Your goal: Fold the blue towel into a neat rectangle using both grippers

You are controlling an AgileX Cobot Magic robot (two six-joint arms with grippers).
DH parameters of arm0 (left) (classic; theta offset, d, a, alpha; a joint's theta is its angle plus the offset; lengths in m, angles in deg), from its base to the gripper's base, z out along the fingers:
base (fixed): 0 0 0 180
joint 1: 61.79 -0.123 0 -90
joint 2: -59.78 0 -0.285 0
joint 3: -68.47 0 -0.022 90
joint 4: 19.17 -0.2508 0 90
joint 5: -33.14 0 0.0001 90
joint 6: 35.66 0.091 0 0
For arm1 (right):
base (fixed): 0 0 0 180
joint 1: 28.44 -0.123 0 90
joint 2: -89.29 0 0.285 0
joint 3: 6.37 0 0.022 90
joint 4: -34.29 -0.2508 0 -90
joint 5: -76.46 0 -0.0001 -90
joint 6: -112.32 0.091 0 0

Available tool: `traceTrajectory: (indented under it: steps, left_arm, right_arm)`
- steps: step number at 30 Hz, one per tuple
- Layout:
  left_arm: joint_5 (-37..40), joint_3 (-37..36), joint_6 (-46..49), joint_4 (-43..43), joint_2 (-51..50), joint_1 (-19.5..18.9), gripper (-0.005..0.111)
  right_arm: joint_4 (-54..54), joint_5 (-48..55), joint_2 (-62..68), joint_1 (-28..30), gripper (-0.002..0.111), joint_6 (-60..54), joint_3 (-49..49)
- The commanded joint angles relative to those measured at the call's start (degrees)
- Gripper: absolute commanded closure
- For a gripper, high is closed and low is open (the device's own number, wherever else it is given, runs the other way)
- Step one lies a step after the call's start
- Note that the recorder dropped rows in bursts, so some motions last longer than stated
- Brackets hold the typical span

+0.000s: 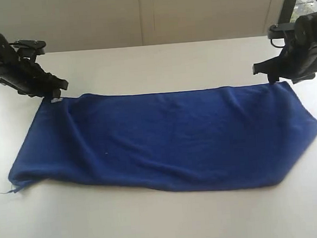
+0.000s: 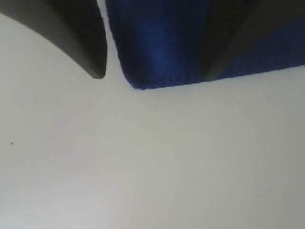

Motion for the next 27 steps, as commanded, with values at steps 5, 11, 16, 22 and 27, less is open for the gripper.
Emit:
traceTrajectory:
  steps: [5,11,16,22,27]
  left_arm:
    - [-1.7,0.1,0.2,0.4,-1.8,-0.1,0.051]
    - [-1.2,0.1,0.2,0.4,-3.2,-0.1,0.051]
    - [-0.6,0.1,0.2,0.4,-3.4,-0.1,0.051]
    - [-0.4,0.1,-0.4,0.4,-3.6,-0.1,0.051]
    - [1.5,0.1,-0.4,0.4,-3.6,-0.1,0.051]
  right_arm:
    - [0.2,-4.1,2.6,0.7,0.053,1.5,-0.3]
    - [0.6,-3.0,-0.1,0.7,0.053,1.7,-0.3]
    - [0.7,-3.1,-0.8,1.2,0.053,2.8,-0.3]
    - [1.1,-3.1,0.1,2.5,0.053,4.5,-0.3]
    - [0.8,-2.9,1.3,2.4,0.053,4.4,-0.2]
